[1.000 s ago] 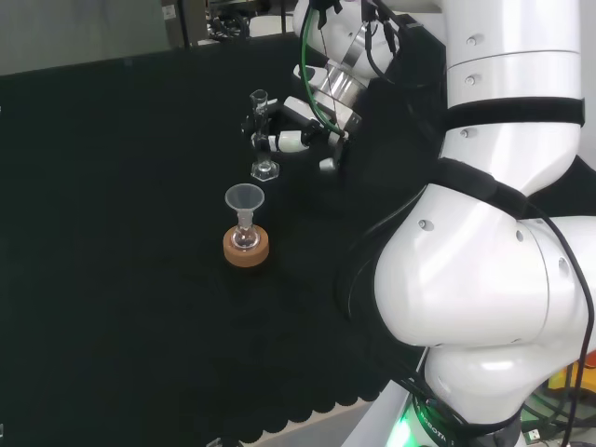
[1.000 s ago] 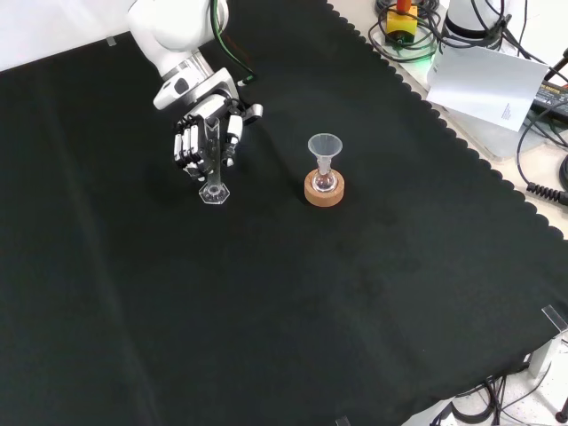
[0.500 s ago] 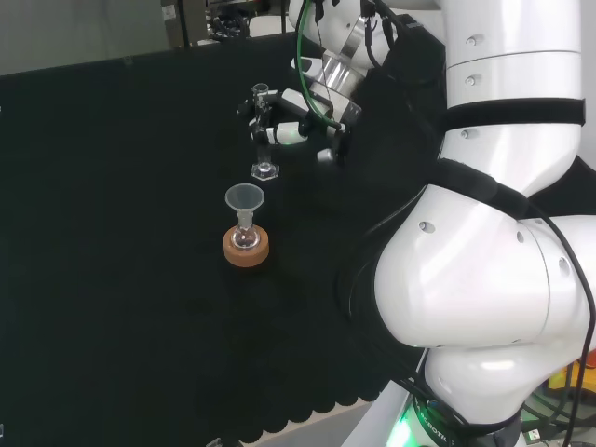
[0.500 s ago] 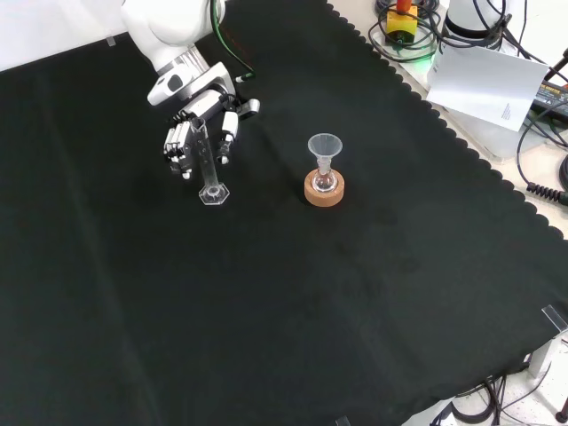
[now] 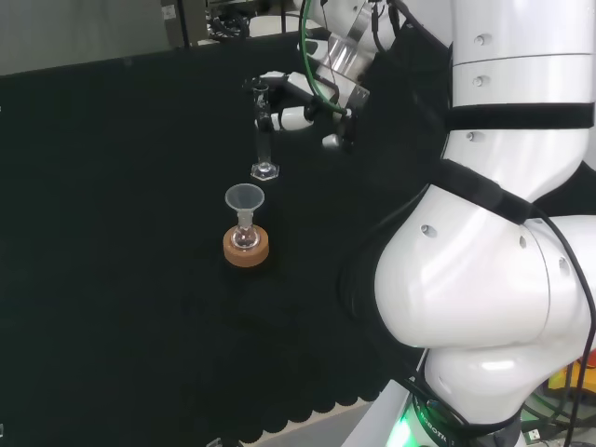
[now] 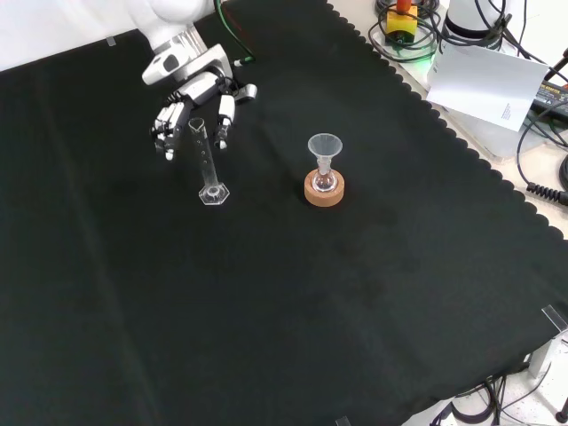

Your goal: Put the graduated cylinder back on the table.

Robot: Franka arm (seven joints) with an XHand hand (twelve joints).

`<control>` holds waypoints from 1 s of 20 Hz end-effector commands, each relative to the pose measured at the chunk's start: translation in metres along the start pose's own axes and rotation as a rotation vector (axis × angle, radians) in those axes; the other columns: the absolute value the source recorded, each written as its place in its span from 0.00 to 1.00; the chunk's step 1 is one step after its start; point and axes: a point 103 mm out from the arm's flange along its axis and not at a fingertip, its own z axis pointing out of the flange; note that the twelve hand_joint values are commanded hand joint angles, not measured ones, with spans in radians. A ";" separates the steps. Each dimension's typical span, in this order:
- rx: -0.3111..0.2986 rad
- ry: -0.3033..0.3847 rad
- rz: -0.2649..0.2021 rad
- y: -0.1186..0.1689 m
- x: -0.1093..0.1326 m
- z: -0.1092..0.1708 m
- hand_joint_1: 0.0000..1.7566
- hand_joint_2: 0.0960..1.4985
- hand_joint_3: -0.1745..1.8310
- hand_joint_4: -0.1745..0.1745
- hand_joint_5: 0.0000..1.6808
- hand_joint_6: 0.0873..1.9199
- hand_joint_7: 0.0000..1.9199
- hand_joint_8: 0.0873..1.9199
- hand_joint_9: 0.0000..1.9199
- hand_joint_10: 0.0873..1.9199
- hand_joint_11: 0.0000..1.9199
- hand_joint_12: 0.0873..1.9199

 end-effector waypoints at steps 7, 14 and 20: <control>-0.076 -0.177 0.078 -0.054 0.039 -0.087 0.47 0.65 0.00 0.28 0.19 0.01 0.08 0.34 0.35 0.00 0.14 0.71; -0.077 -0.308 0.111 -0.089 0.086 -0.122 0.47 0.65 0.00 0.28 0.20 0.00 0.08 0.34 0.33 0.00 0.14 0.71; -0.079 -0.387 0.123 -0.114 0.128 -0.140 0.47 0.65 0.00 0.28 0.20 0.00 0.07 0.34 0.32 0.00 0.13 0.71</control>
